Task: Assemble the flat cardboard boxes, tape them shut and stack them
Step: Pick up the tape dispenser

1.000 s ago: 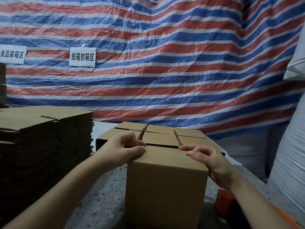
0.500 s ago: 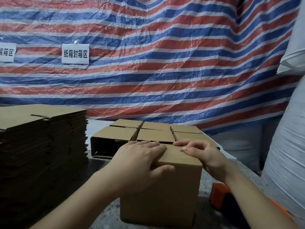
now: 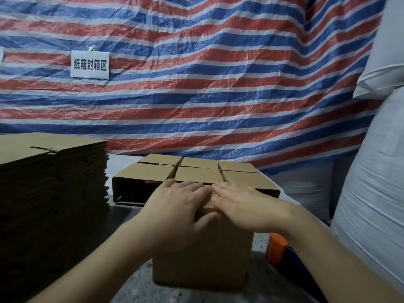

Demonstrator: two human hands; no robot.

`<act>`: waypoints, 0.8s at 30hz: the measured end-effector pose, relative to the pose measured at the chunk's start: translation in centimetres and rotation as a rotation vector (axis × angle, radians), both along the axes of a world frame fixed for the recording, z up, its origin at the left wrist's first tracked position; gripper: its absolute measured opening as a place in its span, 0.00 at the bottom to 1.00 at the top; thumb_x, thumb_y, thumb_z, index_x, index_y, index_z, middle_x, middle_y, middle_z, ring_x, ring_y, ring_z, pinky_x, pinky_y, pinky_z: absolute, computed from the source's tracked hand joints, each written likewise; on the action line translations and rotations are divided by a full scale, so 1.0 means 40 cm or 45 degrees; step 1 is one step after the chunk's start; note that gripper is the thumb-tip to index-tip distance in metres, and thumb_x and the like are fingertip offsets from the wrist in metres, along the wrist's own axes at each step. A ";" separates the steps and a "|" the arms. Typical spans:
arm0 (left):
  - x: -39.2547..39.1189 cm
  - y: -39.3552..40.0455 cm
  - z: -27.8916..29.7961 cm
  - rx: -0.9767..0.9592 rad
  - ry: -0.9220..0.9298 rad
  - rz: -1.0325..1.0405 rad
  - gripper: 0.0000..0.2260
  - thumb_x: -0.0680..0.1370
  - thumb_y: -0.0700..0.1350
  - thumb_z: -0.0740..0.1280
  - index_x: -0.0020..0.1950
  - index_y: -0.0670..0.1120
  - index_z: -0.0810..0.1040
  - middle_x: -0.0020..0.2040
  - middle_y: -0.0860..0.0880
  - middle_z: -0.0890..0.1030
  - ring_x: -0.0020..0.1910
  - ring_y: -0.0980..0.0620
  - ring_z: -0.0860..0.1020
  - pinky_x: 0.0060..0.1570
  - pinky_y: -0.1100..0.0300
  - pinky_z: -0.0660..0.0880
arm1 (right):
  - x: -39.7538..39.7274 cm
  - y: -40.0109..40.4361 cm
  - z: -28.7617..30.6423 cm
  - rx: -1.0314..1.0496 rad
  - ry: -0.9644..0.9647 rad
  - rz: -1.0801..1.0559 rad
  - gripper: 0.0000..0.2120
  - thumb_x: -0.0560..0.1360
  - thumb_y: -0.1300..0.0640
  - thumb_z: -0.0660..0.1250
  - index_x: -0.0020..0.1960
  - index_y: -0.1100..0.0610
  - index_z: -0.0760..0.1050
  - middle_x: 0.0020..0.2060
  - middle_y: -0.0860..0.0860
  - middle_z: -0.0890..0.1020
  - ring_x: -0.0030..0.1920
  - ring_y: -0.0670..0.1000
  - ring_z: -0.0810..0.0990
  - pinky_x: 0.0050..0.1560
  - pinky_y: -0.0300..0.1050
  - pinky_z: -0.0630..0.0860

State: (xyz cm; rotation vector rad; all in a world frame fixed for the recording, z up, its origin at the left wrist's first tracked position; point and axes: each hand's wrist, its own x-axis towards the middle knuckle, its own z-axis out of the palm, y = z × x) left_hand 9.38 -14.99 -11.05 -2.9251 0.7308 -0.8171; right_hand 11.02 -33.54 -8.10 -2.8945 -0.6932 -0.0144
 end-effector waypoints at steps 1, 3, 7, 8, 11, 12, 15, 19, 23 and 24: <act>-0.002 -0.003 -0.002 -0.015 0.001 0.001 0.37 0.71 0.71 0.38 0.75 0.58 0.63 0.72 0.57 0.71 0.72 0.56 0.67 0.72 0.53 0.59 | -0.001 -0.001 0.001 -0.009 0.004 -0.009 0.28 0.84 0.39 0.44 0.82 0.45 0.48 0.82 0.44 0.51 0.80 0.42 0.46 0.80 0.54 0.41; -0.004 -0.007 -0.007 -0.051 0.005 -0.020 0.35 0.72 0.69 0.39 0.75 0.59 0.62 0.72 0.58 0.71 0.71 0.56 0.68 0.71 0.53 0.60 | -0.003 0.000 0.004 -0.006 0.007 -0.021 0.28 0.84 0.40 0.45 0.82 0.46 0.48 0.82 0.44 0.51 0.80 0.43 0.46 0.80 0.56 0.40; -0.005 -0.011 -0.009 -0.041 0.000 -0.016 0.35 0.72 0.69 0.39 0.73 0.58 0.65 0.71 0.58 0.72 0.70 0.56 0.70 0.70 0.52 0.63 | -0.012 0.008 0.005 0.021 -0.018 -0.006 0.26 0.86 0.44 0.44 0.82 0.49 0.53 0.81 0.46 0.55 0.81 0.46 0.49 0.80 0.57 0.42; -0.006 -0.010 -0.006 -0.040 0.011 -0.011 0.36 0.72 0.70 0.38 0.72 0.58 0.66 0.71 0.58 0.73 0.70 0.56 0.70 0.70 0.52 0.63 | -0.014 0.005 0.007 0.075 -0.012 0.000 0.25 0.86 0.45 0.43 0.81 0.50 0.57 0.80 0.47 0.59 0.80 0.49 0.53 0.79 0.56 0.46; -0.006 -0.010 0.001 -0.048 0.051 -0.020 0.36 0.71 0.72 0.37 0.71 0.59 0.67 0.70 0.58 0.73 0.69 0.55 0.70 0.70 0.51 0.63 | -0.012 -0.045 0.027 0.384 -0.018 -0.215 0.24 0.85 0.41 0.46 0.71 0.49 0.71 0.70 0.49 0.74 0.69 0.51 0.71 0.68 0.52 0.67; -0.005 -0.011 0.002 -0.043 0.061 -0.026 0.35 0.71 0.72 0.38 0.70 0.59 0.66 0.70 0.58 0.73 0.69 0.55 0.70 0.70 0.51 0.63 | -0.009 -0.073 0.032 0.331 -0.130 -0.315 0.22 0.85 0.43 0.47 0.62 0.50 0.76 0.63 0.51 0.79 0.61 0.51 0.76 0.58 0.51 0.73; -0.003 -0.010 0.001 -0.031 0.057 -0.029 0.32 0.73 0.71 0.40 0.68 0.58 0.68 0.67 0.58 0.75 0.68 0.55 0.71 0.68 0.51 0.65 | 0.008 -0.167 0.014 -0.036 -0.348 -0.576 0.25 0.83 0.43 0.46 0.44 0.53 0.77 0.43 0.53 0.81 0.48 0.51 0.79 0.45 0.51 0.76; -0.006 -0.014 -0.002 -0.018 0.018 -0.012 0.34 0.73 0.71 0.38 0.67 0.57 0.69 0.65 0.57 0.76 0.67 0.55 0.72 0.68 0.50 0.66 | 0.008 -0.258 -0.065 -0.401 -0.065 -0.780 0.42 0.74 0.24 0.40 0.63 0.49 0.78 0.59 0.53 0.81 0.58 0.55 0.79 0.51 0.52 0.73; -0.006 -0.017 -0.005 -0.021 0.008 -0.008 0.35 0.73 0.71 0.37 0.67 0.57 0.69 0.66 0.56 0.76 0.66 0.54 0.73 0.68 0.49 0.66 | -0.011 -0.330 -0.154 -0.406 0.079 -0.846 0.41 0.67 0.18 0.47 0.52 0.51 0.79 0.55 0.50 0.83 0.50 0.51 0.79 0.44 0.46 0.72; -0.005 -0.017 -0.005 -0.021 0.006 -0.007 0.35 0.73 0.71 0.37 0.67 0.57 0.69 0.66 0.56 0.76 0.66 0.54 0.73 0.69 0.49 0.67 | -0.014 -0.340 -0.176 -0.372 0.115 -0.861 0.39 0.67 0.18 0.50 0.47 0.51 0.78 0.48 0.49 0.83 0.45 0.49 0.80 0.41 0.45 0.72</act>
